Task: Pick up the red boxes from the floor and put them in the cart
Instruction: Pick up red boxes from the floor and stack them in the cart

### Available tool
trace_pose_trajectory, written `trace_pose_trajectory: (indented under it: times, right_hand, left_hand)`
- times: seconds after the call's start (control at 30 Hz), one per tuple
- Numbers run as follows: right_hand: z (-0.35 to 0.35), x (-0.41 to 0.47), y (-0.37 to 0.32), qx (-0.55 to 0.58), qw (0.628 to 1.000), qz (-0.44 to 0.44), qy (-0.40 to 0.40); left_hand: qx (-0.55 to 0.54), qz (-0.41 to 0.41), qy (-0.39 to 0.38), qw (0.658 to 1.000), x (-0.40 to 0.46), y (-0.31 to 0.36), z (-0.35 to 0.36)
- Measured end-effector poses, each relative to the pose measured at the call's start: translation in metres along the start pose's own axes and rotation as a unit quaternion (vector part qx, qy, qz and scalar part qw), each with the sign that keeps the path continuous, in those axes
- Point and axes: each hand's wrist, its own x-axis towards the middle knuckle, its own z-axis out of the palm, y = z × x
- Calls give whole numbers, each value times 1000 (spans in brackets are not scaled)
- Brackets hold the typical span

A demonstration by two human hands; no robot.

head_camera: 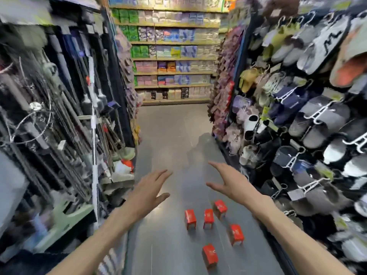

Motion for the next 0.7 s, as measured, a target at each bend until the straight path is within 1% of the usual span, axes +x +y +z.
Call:
trace_pose_trajectory:
  times: [0.17,0.27,0.37,0.5,0.7]
  right_hand:
    - [8,49,46,8,993,112,32]
    - [12,57,83,7,983,177,48]
    - [24,55,127,17,964,256,67]
    - [50,46,173,34,939,333,73]
    - [126,39,229,76,905,415,58]
  left_hand:
    - [-23,110,-69,991,127,-53,40]
    - [-41,173,-109,978,199,-59,79]
    - [-66,249,-154,954,265,-50,128]
    - [-97,276,-182,939,320,-43,186]
    - [-106,298,-283,905,361,-73,294]
